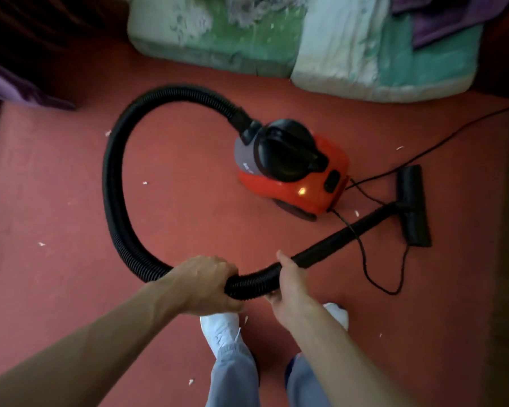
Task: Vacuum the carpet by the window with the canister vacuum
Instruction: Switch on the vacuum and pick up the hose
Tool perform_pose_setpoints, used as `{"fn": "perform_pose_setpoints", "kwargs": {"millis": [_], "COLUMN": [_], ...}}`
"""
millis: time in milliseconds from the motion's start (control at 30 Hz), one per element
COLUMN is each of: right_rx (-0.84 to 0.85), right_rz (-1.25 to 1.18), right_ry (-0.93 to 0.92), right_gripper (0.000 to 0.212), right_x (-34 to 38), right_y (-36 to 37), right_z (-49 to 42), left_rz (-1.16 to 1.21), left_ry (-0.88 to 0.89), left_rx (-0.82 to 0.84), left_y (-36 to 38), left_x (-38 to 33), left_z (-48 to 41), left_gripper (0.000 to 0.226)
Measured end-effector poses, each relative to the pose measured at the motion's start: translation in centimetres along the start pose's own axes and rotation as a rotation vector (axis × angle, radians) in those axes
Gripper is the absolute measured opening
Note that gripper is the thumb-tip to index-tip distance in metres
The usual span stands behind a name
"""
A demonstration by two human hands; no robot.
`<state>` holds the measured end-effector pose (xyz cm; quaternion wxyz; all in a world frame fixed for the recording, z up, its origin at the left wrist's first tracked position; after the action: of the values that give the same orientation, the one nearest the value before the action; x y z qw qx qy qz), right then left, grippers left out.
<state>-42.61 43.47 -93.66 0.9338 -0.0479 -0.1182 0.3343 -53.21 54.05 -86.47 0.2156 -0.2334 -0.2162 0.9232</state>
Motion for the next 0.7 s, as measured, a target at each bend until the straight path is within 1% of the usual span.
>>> {"fn": "perform_pose_setpoints", "kwargs": {"millis": [133,200,267,333,433,500,633,700], "right_rx": [0.081,0.107,0.139,0.159,0.195,0.213,0.21,0.209], "right_rz": [0.076,0.12,0.139,0.121,0.052,0.01,-0.036,-0.066], "right_ry": [0.069,0.099,0.123,0.161,0.212,0.207,0.166,0.171], "right_gripper": [0.028,0.027,0.031,0.037,0.041,0.041,0.039,0.041], "right_x": [0.0,-0.6,-1.0,-1.4,-2.3,-2.8,-3.0,-3.6], "right_y": [-1.0,-1.8,-2.4,-2.9,-2.8,-2.6,-3.0,-3.1], "right_z": [7.8,11.5,14.6,17.3,20.7,22.6,26.6,28.3], "left_rz": [-0.063,-0.084,-0.081,-0.046,0.004,-0.01,-0.037,-0.098], "left_ry": [0.013,0.037,0.063,0.067,0.058,0.072,0.068,0.08], "left_rx": [0.068,0.115,0.155,0.14,0.057,0.007,0.011,-0.003], "left_y": [-4.1,-5.7,-7.0,-8.2,-10.0,-11.0,-13.1,-13.7], "left_x": [-3.3,-4.9,-6.4,-7.4,-7.8,-8.1,-9.4,-10.4], "left_z": [6.6,9.8,12.9,15.5,18.8,20.5,23.7,25.1], "left_gripper": [0.047,0.045,0.04,0.038,0.063,0.07,0.053,0.052]}}
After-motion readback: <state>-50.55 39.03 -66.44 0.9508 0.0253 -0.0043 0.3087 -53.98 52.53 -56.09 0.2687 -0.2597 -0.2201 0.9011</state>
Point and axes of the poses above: each hand's wrist, its own z-axis away from the middle knuckle, its own y-axis out of the palm, x = y × z, the point moved 10 cm from there along -z, towards the middle knuckle, and after that the axes turned 3 degrees about -y, right-handed, at the moved point
